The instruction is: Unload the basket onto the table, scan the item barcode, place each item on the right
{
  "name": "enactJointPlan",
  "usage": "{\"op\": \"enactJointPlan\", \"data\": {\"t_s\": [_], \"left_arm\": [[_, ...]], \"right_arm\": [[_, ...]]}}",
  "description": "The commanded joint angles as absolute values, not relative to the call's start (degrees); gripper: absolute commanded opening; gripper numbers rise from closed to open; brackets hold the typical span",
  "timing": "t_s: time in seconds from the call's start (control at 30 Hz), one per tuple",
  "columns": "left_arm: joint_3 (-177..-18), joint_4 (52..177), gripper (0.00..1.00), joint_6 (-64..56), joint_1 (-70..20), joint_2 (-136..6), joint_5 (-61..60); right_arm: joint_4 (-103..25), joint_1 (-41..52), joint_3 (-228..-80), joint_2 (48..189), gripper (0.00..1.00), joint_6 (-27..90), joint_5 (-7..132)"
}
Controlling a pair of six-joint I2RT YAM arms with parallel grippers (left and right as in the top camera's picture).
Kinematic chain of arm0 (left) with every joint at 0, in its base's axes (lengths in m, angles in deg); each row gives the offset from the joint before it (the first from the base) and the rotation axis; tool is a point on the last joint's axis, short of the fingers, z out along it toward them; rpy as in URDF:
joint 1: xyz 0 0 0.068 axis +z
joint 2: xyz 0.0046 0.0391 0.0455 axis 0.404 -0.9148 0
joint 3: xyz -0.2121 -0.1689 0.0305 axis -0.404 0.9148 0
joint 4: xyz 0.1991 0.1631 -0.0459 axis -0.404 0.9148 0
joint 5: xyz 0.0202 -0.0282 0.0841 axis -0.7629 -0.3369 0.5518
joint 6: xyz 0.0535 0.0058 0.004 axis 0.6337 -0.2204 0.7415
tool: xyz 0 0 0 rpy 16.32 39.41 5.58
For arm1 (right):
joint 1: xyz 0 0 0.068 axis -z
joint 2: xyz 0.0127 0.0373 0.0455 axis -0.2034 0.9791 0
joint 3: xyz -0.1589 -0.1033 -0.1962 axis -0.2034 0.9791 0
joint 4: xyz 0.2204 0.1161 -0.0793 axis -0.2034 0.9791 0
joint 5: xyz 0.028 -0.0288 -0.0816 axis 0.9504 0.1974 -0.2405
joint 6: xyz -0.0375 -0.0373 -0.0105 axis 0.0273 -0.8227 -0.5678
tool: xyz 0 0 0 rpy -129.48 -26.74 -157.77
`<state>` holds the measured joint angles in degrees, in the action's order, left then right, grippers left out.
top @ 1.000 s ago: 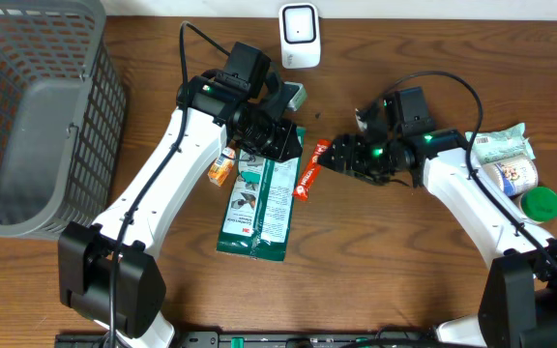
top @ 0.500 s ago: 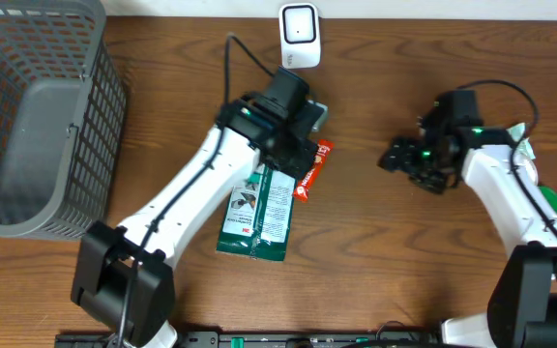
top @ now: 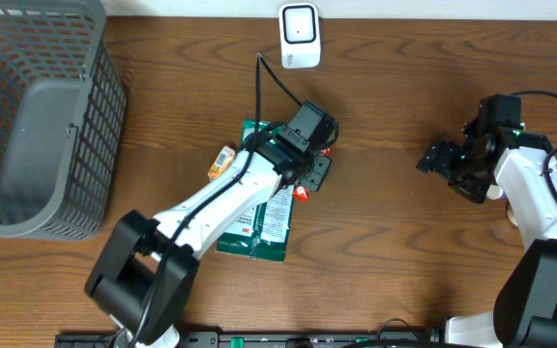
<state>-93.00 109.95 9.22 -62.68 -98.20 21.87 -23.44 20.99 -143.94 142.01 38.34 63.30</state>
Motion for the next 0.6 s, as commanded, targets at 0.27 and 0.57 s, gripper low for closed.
{"op": "enactJointPlan", "data": {"t_s": [0.27, 0.57], "left_arm": [[-92.76, 102.50, 0.55, 10.07, -64.73, -108.17, 23.92], [-92.73, 101.25, 0.53, 10.62, -67.57, -113.48, 32.60]], "right_arm": [[-23.40, 21.17, -143.61, 140.81, 0.91, 36.83, 62.58], [-23.40, 21.06, -143.61, 140.81, 0.92, 36.83, 62.60]]}}
